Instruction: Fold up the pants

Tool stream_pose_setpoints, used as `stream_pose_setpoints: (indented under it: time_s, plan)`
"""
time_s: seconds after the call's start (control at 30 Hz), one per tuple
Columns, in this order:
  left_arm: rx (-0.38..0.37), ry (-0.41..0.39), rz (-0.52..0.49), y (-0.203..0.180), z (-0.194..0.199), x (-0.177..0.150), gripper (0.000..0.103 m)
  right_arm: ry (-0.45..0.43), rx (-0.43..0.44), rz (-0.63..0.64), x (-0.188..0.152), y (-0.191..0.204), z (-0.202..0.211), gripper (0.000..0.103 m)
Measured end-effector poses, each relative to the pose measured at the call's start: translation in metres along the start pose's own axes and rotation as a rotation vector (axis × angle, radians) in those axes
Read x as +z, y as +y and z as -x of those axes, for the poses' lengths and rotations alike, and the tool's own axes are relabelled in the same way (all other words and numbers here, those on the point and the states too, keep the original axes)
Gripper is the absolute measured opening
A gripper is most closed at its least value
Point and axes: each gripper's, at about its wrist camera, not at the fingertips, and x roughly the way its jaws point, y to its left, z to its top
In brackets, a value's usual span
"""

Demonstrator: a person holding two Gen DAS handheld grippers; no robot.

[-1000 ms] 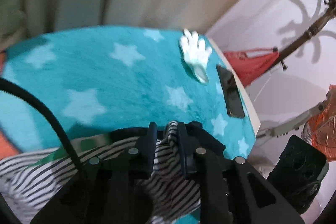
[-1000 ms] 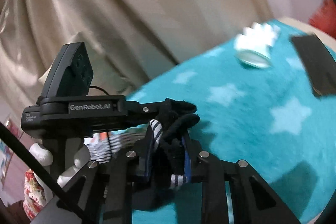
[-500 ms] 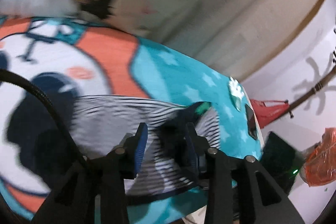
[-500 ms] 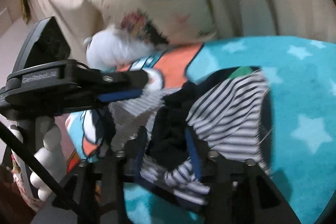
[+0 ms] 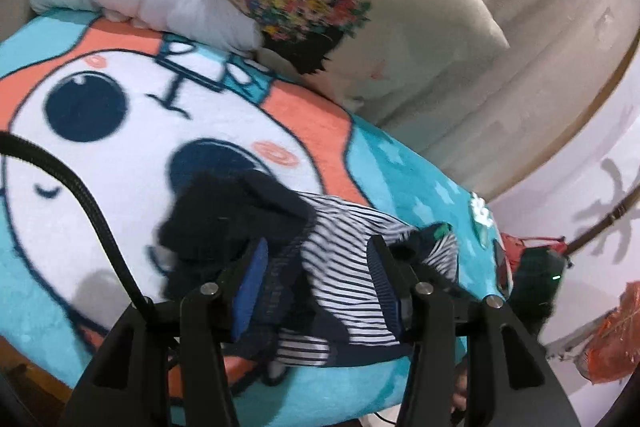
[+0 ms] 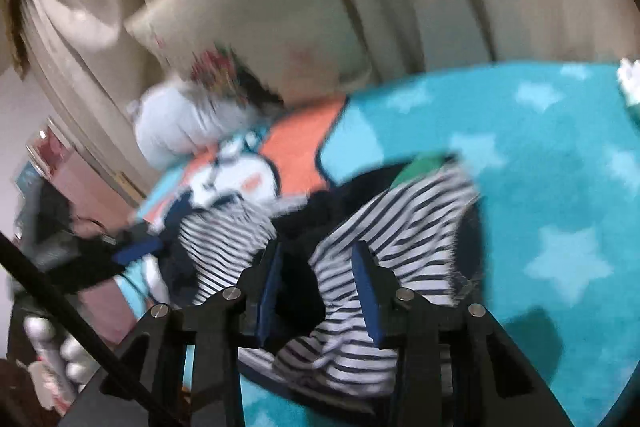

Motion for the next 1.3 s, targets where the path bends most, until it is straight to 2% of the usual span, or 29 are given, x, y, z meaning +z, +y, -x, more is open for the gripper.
stream_pose_setpoints:
  time_s: [0.07,0.13,0.2,0.23,0.3,0.37,0.43,0.53,0.7,0.8,0.83,0.87,0.9,0.93,0.97,1.0,1.03,1.07,1.1,1.3]
  plan:
    - [0.026,-0.018,0.03,0.012,0.006,0.002,0.057,0.026,-0.034,0.001,-0.007,0.0,-0.02,0.04]
    - [0.052,-0.046,0.07,0.027,0.011,0.005,0.065,0.012,-0.064,-0.003,-0.005,0.005,-0.012,0.04]
    - [0.072,-0.065,0.116,0.042,0.013,0.01,0.068,-0.049,-0.061,0.01,-0.003,0.016,0.009,0.044]
    - [0.071,-0.062,0.128,0.046,0.011,0.013,0.068,-0.089,-0.049,0.044,-0.003,0.027,0.021,0.05]
    - [0.058,-0.038,0.148,0.054,0.003,0.018,0.068,-0.114,-0.032,0.105,-0.003,0.045,0.029,0.076]
    - [0.044,-0.007,0.158,0.059,-0.006,0.024,0.071,-0.085,0.018,0.184,-0.008,0.068,0.022,0.08]
    - [0.026,0.026,0.164,0.063,-0.015,0.028,0.071,-0.023,0.031,0.247,-0.014,0.086,0.004,0.08]
    - [-0.015,0.089,0.157,0.069,-0.028,0.034,0.079,0.052,0.052,0.314,-0.023,0.112,-0.025,0.08]
    - [-0.048,0.147,0.155,0.075,-0.04,0.036,0.079,0.103,0.055,0.424,-0.038,0.148,-0.063,0.08]
    - [-0.126,0.183,0.112,0.067,-0.042,0.034,0.079,0.117,0.019,0.454,-0.045,0.161,-0.085,0.08]
    - [-0.149,0.194,0.096,0.064,-0.042,0.033,0.072,0.109,-0.001,0.464,-0.047,0.164,-0.089,0.08]
    - [-0.141,0.201,0.071,0.061,-0.043,0.031,0.06,0.094,-0.027,0.477,-0.049,0.166,-0.094,0.08]
    - [-0.12,0.204,0.053,0.06,-0.044,0.03,0.052,0.084,-0.045,0.488,-0.05,0.168,-0.098,0.081]
    - [-0.101,0.211,0.039,0.059,-0.045,0.03,0.039,0.075,-0.061,0.5,-0.052,0.17,-0.1,0.08]
    - [-0.098,0.217,0.037,0.06,-0.046,0.03,0.037,0.068,-0.08,0.511,-0.054,0.172,-0.102,0.066]
    - [-0.104,0.215,0.042,0.06,-0.045,0.029,0.036,0.056,-0.096,0.52,-0.055,0.174,-0.103,0.047]
    - [-0.107,0.211,0.041,0.059,-0.042,0.029,0.034,0.046,-0.105,0.521,-0.055,0.176,-0.102,0.042]
    - [-0.105,0.205,0.037,0.056,-0.04,0.03,0.034,0.038,-0.081,0.506,-0.052,0.177,-0.099,0.025]
    - [-0.106,0.196,0.038,0.053,-0.036,0.031,0.034,0.034,-0.063,0.489,-0.05,0.176,-0.096,0.016]
    - [-0.138,0.186,0.004,0.016,-0.034,0.039,0.034,-0.031,0.022,0.367,-0.032,0.163,-0.063,0.012]
